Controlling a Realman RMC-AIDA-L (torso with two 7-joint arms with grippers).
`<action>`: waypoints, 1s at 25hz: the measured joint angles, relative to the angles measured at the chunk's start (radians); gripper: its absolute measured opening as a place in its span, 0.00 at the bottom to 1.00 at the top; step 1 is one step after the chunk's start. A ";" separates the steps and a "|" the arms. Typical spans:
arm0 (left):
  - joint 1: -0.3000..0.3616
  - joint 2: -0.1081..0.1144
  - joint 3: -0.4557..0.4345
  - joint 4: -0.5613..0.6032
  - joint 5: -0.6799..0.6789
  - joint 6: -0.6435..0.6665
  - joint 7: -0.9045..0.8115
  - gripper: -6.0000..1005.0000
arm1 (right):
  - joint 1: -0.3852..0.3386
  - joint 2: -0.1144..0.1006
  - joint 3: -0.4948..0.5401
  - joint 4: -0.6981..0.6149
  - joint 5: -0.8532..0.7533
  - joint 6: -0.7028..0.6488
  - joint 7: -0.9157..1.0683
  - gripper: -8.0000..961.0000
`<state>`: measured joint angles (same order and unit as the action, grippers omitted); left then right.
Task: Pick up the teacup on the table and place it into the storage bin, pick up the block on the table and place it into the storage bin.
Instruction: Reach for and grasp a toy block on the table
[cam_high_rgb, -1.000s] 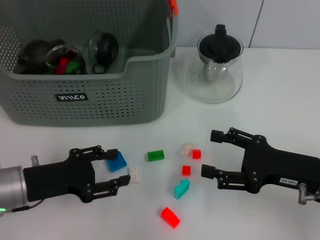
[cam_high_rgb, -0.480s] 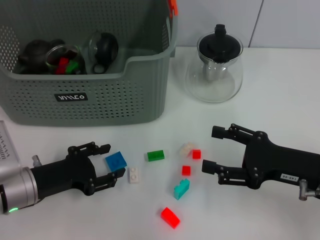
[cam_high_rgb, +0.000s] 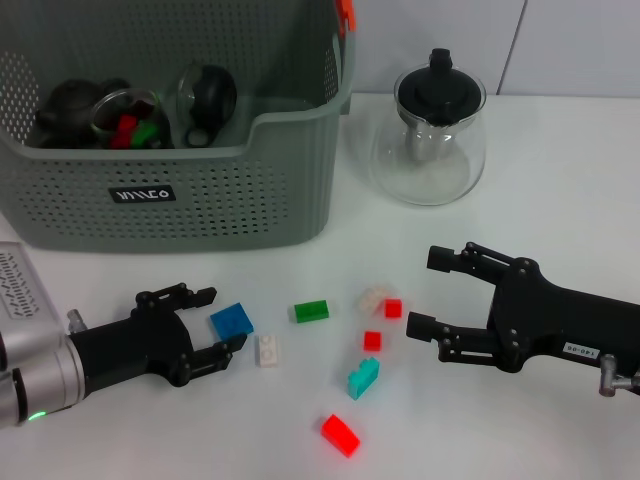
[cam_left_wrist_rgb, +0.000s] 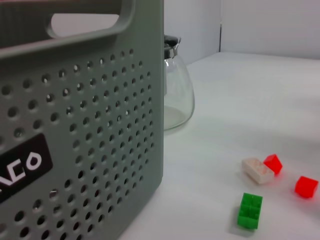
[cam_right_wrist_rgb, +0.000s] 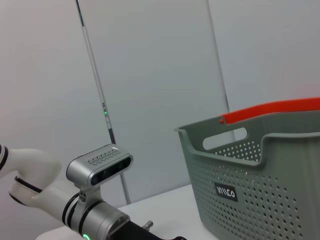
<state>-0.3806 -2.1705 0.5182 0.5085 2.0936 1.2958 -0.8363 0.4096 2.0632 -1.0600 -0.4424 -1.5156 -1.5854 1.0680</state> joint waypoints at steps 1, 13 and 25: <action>-0.002 0.000 0.001 -0.003 0.000 -0.004 0.000 0.65 | 0.000 0.000 0.000 0.000 0.000 0.001 0.000 0.98; -0.012 0.000 0.006 -0.021 0.006 -0.037 0.008 0.60 | 0.000 0.000 0.000 0.001 0.001 0.004 0.000 0.98; -0.014 0.000 0.003 -0.020 -0.001 -0.054 0.005 0.41 | 0.000 0.000 0.000 0.001 0.003 0.004 0.000 0.98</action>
<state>-0.3941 -2.1706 0.5207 0.4881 2.0931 1.2418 -0.8317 0.4095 2.0632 -1.0599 -0.4413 -1.5124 -1.5815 1.0684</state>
